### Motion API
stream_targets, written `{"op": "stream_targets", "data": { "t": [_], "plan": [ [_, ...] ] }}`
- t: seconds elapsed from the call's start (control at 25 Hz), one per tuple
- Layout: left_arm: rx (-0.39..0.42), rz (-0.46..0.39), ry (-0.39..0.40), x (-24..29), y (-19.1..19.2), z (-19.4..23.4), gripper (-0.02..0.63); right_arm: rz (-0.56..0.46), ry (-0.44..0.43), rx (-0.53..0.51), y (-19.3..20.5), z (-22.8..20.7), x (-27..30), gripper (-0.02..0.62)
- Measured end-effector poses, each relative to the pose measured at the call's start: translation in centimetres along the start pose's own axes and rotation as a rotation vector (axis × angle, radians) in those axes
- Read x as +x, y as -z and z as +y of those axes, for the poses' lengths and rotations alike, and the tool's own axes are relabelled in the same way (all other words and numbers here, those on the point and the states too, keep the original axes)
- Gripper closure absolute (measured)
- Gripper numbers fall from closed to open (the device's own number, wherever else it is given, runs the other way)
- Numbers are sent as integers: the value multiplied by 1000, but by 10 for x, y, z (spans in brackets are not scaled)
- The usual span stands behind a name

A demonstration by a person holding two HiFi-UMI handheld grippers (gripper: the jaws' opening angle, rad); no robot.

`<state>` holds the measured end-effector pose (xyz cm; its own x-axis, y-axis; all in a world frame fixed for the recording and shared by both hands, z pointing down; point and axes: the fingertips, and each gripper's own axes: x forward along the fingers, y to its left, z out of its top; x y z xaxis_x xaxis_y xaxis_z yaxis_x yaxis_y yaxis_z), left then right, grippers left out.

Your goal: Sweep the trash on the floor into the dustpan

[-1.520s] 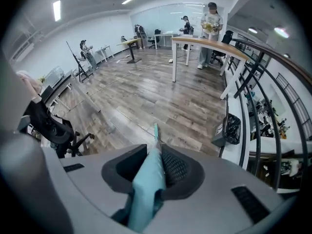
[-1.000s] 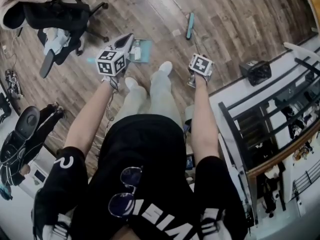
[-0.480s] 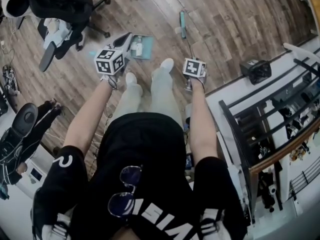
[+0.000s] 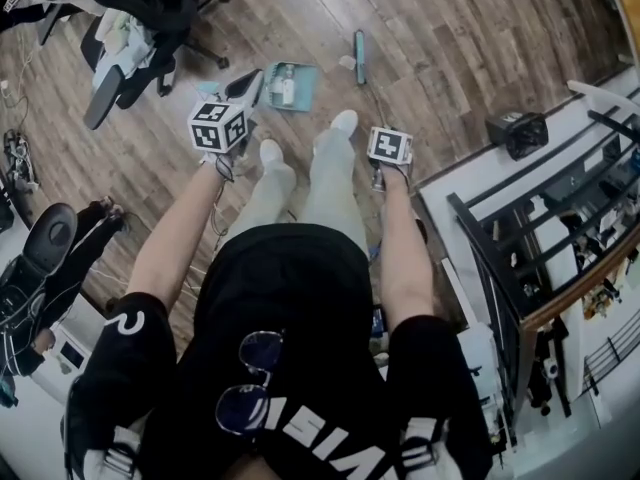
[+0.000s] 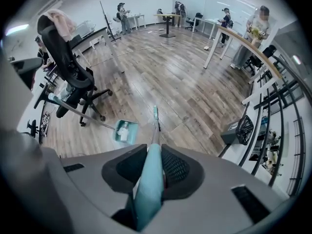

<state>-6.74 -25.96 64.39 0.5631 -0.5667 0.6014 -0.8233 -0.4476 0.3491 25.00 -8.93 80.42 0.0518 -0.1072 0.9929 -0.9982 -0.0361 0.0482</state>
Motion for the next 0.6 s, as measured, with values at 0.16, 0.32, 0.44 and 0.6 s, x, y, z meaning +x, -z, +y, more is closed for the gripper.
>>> {"op": "stream_targets", "data": {
  "t": [0.16,0.32,0.44,0.6],
  "plan": [
    [3,-5,14,-24,15,7,607,-9,-3,-8,22,25,-5,511],
    [35,-2,26,-48,32,11,607,-7,-8,-24,50,50,-10,511],
    [39,-1,32,-67,45,16,607,3,-12,-33,71,67,-13,511],
    [35,-7,27,-90,60,25,607,13,-23,-33,89,87,-14,511]
  ]
}}
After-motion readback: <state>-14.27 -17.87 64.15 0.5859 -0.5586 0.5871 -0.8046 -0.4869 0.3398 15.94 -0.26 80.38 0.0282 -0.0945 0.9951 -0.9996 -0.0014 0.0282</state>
